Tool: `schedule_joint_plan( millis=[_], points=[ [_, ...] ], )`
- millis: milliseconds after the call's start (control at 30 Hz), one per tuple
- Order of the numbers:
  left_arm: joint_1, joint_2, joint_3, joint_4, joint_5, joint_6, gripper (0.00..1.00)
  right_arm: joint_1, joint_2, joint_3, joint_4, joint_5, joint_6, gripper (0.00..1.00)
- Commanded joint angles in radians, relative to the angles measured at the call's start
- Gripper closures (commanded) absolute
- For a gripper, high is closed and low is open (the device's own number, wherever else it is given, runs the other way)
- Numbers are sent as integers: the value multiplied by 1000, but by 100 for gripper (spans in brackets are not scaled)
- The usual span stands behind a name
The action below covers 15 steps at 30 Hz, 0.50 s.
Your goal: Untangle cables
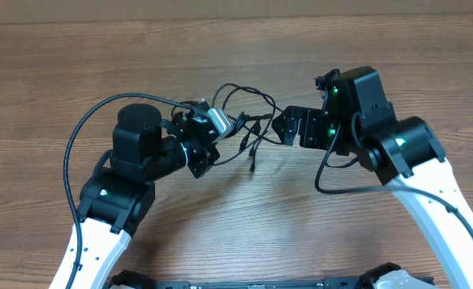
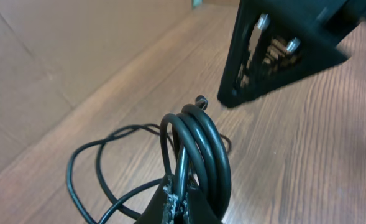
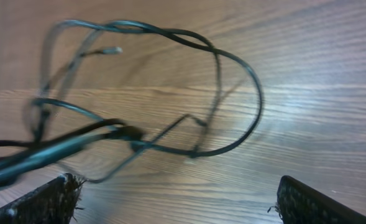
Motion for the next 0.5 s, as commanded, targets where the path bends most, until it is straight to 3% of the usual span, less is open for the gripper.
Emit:
schedule_joint_plan(
  millis=[0,200,467],
  points=[
    [-2,-16,4,-8,28,16,96,20,-45,22,13,27,36,0],
    [-2,-16,4,-6,31,16,96,21,-70,22,18,-18,66,0],
    [-3,-16,4,0,151,28,96,21,-68,22,108,-291,106,0]
  ],
)
